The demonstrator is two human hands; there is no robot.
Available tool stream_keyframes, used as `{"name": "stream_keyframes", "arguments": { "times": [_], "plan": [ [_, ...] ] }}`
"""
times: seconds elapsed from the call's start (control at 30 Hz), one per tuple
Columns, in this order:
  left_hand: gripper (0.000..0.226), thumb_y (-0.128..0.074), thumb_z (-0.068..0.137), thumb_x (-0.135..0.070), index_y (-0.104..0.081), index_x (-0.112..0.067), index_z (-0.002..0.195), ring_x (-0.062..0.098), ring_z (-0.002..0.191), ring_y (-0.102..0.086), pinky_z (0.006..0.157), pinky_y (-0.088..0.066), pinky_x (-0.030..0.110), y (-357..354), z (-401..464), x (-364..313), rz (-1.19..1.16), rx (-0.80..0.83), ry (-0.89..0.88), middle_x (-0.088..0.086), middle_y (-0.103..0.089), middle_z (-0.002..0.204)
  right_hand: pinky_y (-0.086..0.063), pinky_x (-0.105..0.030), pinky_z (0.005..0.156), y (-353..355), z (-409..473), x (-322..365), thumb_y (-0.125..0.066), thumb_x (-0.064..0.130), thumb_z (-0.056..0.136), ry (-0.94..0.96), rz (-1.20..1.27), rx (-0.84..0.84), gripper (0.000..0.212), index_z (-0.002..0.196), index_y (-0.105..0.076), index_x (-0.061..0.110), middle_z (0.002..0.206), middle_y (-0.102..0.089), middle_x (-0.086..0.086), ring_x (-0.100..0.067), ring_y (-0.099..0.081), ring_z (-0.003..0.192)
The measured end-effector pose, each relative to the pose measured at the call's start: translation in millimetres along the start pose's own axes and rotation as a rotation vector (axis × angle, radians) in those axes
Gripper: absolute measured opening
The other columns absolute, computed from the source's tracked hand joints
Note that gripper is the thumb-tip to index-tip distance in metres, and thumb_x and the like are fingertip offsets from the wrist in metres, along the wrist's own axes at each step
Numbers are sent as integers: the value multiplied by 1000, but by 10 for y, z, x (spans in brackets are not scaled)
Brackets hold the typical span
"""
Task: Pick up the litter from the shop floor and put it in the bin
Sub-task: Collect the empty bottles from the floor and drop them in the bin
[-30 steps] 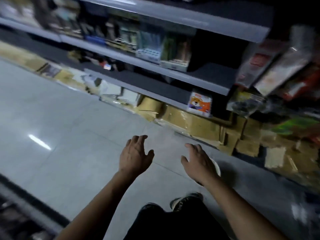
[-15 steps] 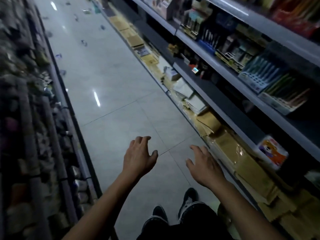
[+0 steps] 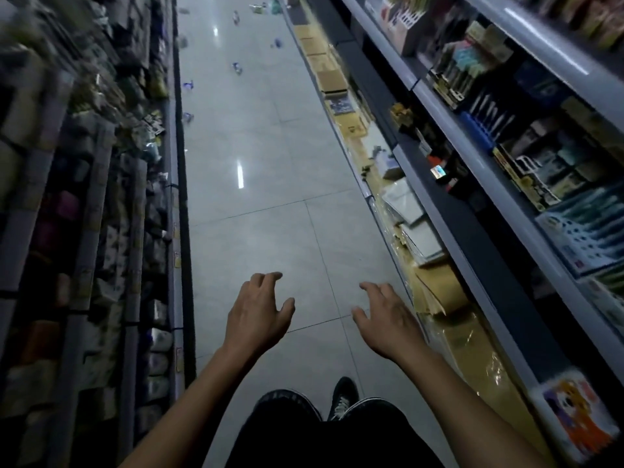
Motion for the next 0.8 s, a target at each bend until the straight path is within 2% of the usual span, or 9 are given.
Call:
{"name": "stream_keyframes", "arguments": {
  "times": [0.23, 0.4, 0.6, 0.8],
  "plan": [
    [54, -63, 92, -39, -52, -19, 141, 19, 122, -51, 93, -47, 36, 241, 270, 321, -63, -113, 170, 0, -56, 134, -46, -40, 101, 151, 822, 466, -46, 46, 99, 165, -70, 63, 57, 150, -36, 23, 145, -41, -3, -23, -47, 128],
    [55, -62, 92, -42, -50, -20, 142, 19, 125, -49, 96, -48, 38, 511, 670, 813, -105, -190, 299, -1, -54, 136, -45, -39, 102, 165, 1552, 1119, -46, 46, 100, 287, -124, 93, 57, 150, -35, 23, 145, -41, -4, -23, -46, 129],
    [55, -61, 93, -41, -49, -20, 143, 18, 125, -49, 97, -47, 38, 883, 1443, 1274, -157, -206, 328, -1, -53, 137, -45, -39, 101, 260, 2269, 1848, -48, 45, 99, 324, -161, 78, 56, 150, -36, 23, 144, -42, -3, -23, -46, 129],
    [54, -61, 93, -41, -49, -22, 143, 18, 124, -50, 95, -46, 37, 1241, 2357, 1475, -156, -183, 267, -1, -54, 135, -46, -39, 98, 465, 2842, 2204, -48, 46, 99, 263, -147, 16, 56, 149, -37, 24, 144, -43, -2, -22, -47, 128]
  ]
}}
Point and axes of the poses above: each hand's wrist, its own z-axis towards the middle knuckle, its own y-axis out of the back of the hand, x = y × z, the point moved 6 cm from there along z, towards the middle knuckle
